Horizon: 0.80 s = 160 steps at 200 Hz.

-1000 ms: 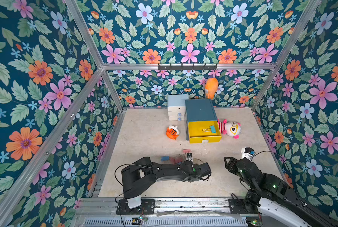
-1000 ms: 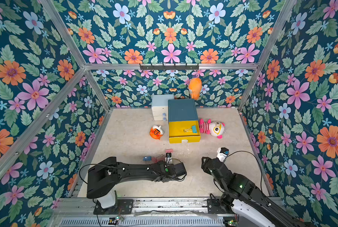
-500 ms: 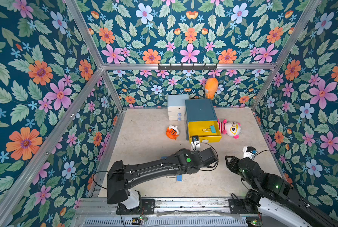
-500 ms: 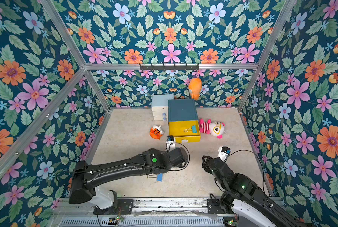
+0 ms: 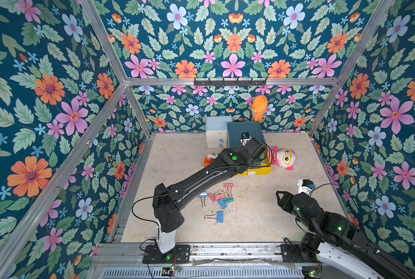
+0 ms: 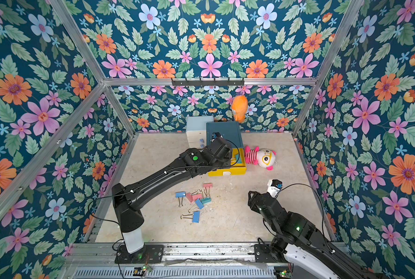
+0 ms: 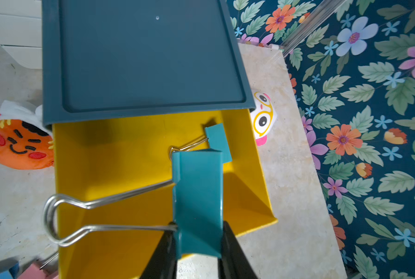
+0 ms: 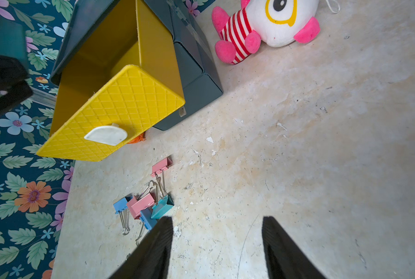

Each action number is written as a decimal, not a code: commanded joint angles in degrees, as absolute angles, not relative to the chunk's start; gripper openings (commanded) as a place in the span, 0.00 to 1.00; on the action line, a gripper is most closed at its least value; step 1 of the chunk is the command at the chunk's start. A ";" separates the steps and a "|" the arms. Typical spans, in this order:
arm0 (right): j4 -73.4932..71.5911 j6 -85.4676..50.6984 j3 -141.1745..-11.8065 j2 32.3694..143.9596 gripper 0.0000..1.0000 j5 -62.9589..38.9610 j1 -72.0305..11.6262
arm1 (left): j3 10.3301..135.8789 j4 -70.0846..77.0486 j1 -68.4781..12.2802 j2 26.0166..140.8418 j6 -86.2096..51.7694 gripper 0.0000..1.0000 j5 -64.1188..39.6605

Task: Put the binder clips in the drawer according to color
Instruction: Place the binder clip in the drawer.

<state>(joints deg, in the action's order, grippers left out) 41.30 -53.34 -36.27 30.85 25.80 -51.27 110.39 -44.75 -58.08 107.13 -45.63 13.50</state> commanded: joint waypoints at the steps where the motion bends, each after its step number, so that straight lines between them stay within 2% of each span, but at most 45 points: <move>1: 40.74 -53.43 -36.47 31.07 0.62 26.39 -51.32 | 110.32 -45.42 -57.37 107.73 -43.92 0.21 10.82; 19: 40.01 -53.55 -36.04 31.28 0.62 26.19 -51.31 | 109.71 -44.67 -56.89 108.21 -43.90 0.24 9.42; 35: 39.63 -53.53 -36.01 31.70 0.62 26.02 -51.31 | 109.85 -44.29 -56.55 108.71 -43.90 0.31 8.44; 68: 39.42 -53.53 -36.21 32.15 0.62 25.97 -51.29 | 109.86 -44.30 -56.51 108.34 -44.15 0.56 8.41; 78: 39.44 -53.51 -36.19 32.12 0.62 26.01 -51.31 | 109.78 -44.27 -56.51 107.81 -44.28 0.60 8.93; 125: 39.45 -53.17 -36.21 32.08 0.62 26.53 -51.29 | 105.84 -43.75 -57.64 99.59 -45.46 0.61 16.51; 160: 39.53 -53.00 -35.61 31.90 0.62 26.31 -51.32 | 91.24 -41.91 -59.48 87.80 -48.86 0.61 21.04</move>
<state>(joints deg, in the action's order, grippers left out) 40.32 -53.34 -35.94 32.01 25.58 -51.27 99.48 -42.96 -58.65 93.91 -46.13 16.40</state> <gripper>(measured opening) 0.622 0.608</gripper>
